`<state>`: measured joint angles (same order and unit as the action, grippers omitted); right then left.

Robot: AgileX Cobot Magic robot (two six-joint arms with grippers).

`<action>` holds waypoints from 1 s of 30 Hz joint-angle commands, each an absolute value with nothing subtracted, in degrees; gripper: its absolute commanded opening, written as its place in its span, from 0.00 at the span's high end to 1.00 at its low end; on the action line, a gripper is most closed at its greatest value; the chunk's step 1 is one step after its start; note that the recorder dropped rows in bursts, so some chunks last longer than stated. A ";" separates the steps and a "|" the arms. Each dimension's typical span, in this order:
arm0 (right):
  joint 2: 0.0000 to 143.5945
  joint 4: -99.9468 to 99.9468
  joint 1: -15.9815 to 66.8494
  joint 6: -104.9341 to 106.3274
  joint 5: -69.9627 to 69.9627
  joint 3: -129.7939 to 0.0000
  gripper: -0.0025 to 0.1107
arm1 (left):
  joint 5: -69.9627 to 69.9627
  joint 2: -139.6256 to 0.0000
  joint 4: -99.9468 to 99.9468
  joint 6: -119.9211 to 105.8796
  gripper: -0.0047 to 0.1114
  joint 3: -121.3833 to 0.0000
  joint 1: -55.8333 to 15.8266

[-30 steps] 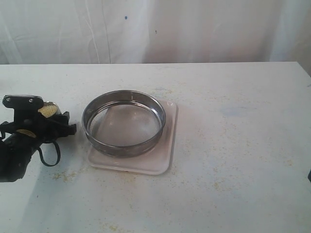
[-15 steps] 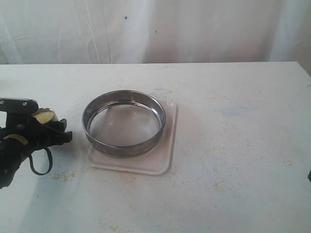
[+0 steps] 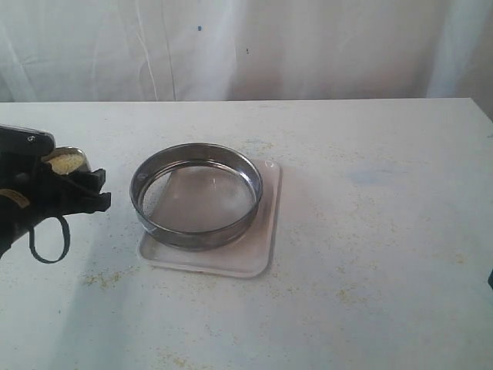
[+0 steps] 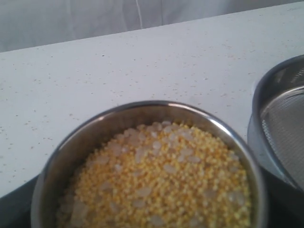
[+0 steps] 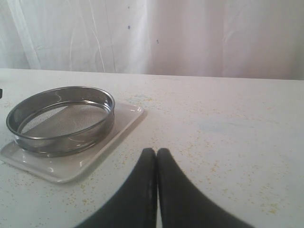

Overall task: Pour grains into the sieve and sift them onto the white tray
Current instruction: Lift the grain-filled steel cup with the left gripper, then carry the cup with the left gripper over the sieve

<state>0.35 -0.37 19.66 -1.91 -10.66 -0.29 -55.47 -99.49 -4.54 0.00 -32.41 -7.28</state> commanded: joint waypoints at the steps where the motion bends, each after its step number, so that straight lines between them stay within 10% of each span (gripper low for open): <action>1: 0.00 -0.45 19.39 -2.16 -10.15 0.00 0.98 | -48.75 -95.16 -2.66 -1.31 0.96 -34.84 -8.16; 30: 0.00 -0.30 19.39 -2.16 -10.15 0.00 0.98 | 4.19 -99.70 6.71 -35.56 0.96 -70.24 -20.10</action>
<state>0.35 -0.37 19.66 -1.91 -10.66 -0.29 2.54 -99.34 5.92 -32.57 -68.70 -19.83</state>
